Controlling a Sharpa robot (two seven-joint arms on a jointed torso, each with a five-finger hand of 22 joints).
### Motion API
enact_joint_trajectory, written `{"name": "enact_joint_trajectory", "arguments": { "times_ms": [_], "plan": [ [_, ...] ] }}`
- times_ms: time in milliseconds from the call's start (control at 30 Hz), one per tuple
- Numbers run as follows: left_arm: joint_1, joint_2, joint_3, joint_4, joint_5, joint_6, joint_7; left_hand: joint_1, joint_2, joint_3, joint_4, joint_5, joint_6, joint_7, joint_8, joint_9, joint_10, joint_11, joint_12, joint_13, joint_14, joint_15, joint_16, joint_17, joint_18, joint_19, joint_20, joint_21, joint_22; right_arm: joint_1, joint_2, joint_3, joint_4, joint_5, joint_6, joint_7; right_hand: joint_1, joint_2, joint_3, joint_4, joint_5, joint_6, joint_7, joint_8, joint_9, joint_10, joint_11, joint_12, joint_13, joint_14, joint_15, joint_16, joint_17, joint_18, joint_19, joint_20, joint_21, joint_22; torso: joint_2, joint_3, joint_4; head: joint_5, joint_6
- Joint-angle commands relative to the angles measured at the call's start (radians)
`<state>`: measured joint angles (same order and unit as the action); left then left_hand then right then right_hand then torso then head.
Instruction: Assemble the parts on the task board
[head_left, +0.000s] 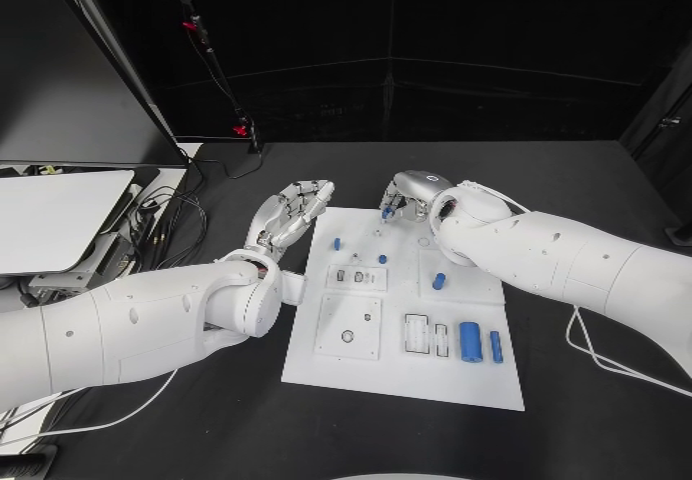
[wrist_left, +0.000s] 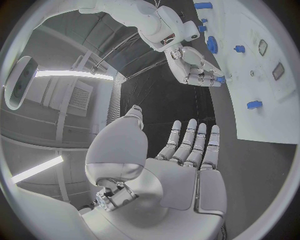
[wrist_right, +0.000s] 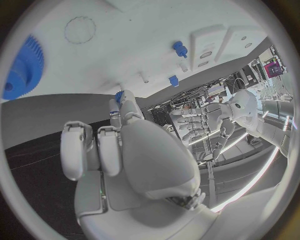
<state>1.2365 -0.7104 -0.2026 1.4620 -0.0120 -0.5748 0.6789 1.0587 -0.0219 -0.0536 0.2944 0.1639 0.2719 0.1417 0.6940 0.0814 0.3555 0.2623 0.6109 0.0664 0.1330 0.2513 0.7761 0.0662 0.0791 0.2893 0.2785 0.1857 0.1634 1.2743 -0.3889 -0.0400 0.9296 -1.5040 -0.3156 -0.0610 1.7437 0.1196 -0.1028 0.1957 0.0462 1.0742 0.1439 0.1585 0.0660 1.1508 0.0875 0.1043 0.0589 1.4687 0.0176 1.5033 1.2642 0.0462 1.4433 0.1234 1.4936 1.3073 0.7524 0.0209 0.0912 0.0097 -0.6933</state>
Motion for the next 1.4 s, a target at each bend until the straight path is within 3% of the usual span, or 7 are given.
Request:
{"name": "enact_joint_trajectory", "arguments": {
  "times_ms": [33,267,467,900,1000,1400],
  "plan": [
    [0.002,0.000,0.001,0.001,-0.007,0.009,0.288,-0.002,0.010,0.008,0.000,0.004,0.000,0.155,0.004,-0.002,-0.003,0.000,0.005,-0.001,-0.003,0.004,0.003,-0.001,0.017,-0.007,0.003,0.006,-0.001,0.002,0.004,0.001,-0.003,0.003,0.025,-0.021,0.009,0.001,0.005,0.006,0.003,0.000,0.004,-0.002,0.001,0.006,0.003,-0.006,0.001,0.049,-0.004,-0.006,-0.001,0.003,0.001,-0.001,-0.007,0.055,0.000,0.0005,0.0016,-0.003,-0.004],
    [0.002,-0.002,0.001,0.000,-0.007,0.009,0.286,-0.003,0.012,0.007,0.001,0.004,0.000,0.155,0.004,-0.002,-0.003,0.000,0.006,-0.001,-0.003,0.005,0.004,-0.001,0.017,-0.007,0.003,0.006,-0.001,0.002,0.014,0.001,-0.015,0.004,0.033,-0.027,0.007,-0.001,0.005,0.010,0.003,-0.002,0.004,-0.005,0.001,0.005,0.004,-0.011,0.001,0.048,-0.003,-0.006,-0.003,0.003,0.000,0.000,-0.008,0.054,0.000,0.0010,0.0016,0.002,-0.006],
    [0.002,-0.003,0.001,0.001,-0.007,0.008,0.285,-0.004,0.012,0.007,0.001,0.004,0.000,0.155,0.004,-0.002,-0.003,0.000,0.006,-0.001,-0.003,0.005,0.004,-0.001,0.017,-0.007,0.003,0.006,-0.001,0.002,0.018,0.001,-0.016,0.007,0.040,-0.025,0.007,-0.001,0.005,0.010,0.003,-0.002,0.004,-0.005,0.001,0.005,0.004,-0.011,0.001,0.048,-0.003,-0.006,-0.003,0.003,0.000,0.000,-0.008,0.054,-0.001,-0.0007,-0.0010,0.005,-0.007],
    [0.002,-0.001,0.001,0.000,-0.007,0.006,0.282,-0.004,0.013,0.007,0.000,0.004,0.000,0.155,0.004,-0.003,-0.003,0.000,0.006,-0.001,-0.003,0.005,0.004,-0.001,0.017,-0.006,0.003,0.007,0.000,0.001,0.023,0.000,-0.018,0.014,0.053,-0.025,0.007,-0.004,0.007,0.014,0.003,-0.006,0.005,-0.013,0.000,0.004,0.005,-0.019,0.001,0.047,-0.002,-0.008,-0.007,0.004,-0.001,0.001,-0.009,0.051,-0.001,-0.0007,0.0017,0.007,-0.015],
    [0.002,-0.001,0.001,-0.001,-0.007,0.005,0.281,-0.004,0.014,0.007,0.000,0.004,0.001,0.155,0.004,-0.003,-0.003,0.000,0.006,-0.001,-0.003,0.005,0.004,-0.001,0.017,-0.006,0.003,0.007,0.000,0.001,0.023,0.000,-0.017,0.018,0.059,-0.028,0.007,-0.004,0.008,0.015,0.003,-0.007,0.005,-0.014,0.000,0.004,0.005,-0.020,0.001,0.047,-0.002,-0.008,-0.007,0.004,-0.001,0.001,-0.009,0.051,-0.001,-0.0007,-0.0006,0.010,-0.016],
    [0.002,0.000,0.001,-0.004,-0.007,0.004,0.277,-0.003,0.017,0.007,0.000,0.004,0.001,0.155,0.005,-0.003,-0.004,0.000,0.007,-0.001,-0.003,0.005,0.005,-0.001,0.017,-0.007,0.003,0.007,0.000,0.001,0.022,0.000,-0.012,0.023,0.070,-0.032,0.005,-0.008,0.008,0.021,0.003,-0.012,0.006,-0.022,0.000,0.002,0.007,-0.027,0.001,0.046,-0.001,-0.010,-0.015,0.004,-0.003,0.002,-0.011,0.048,-0.001,-0.0001,0.0005,0.007,-0.019]
  ]
}}
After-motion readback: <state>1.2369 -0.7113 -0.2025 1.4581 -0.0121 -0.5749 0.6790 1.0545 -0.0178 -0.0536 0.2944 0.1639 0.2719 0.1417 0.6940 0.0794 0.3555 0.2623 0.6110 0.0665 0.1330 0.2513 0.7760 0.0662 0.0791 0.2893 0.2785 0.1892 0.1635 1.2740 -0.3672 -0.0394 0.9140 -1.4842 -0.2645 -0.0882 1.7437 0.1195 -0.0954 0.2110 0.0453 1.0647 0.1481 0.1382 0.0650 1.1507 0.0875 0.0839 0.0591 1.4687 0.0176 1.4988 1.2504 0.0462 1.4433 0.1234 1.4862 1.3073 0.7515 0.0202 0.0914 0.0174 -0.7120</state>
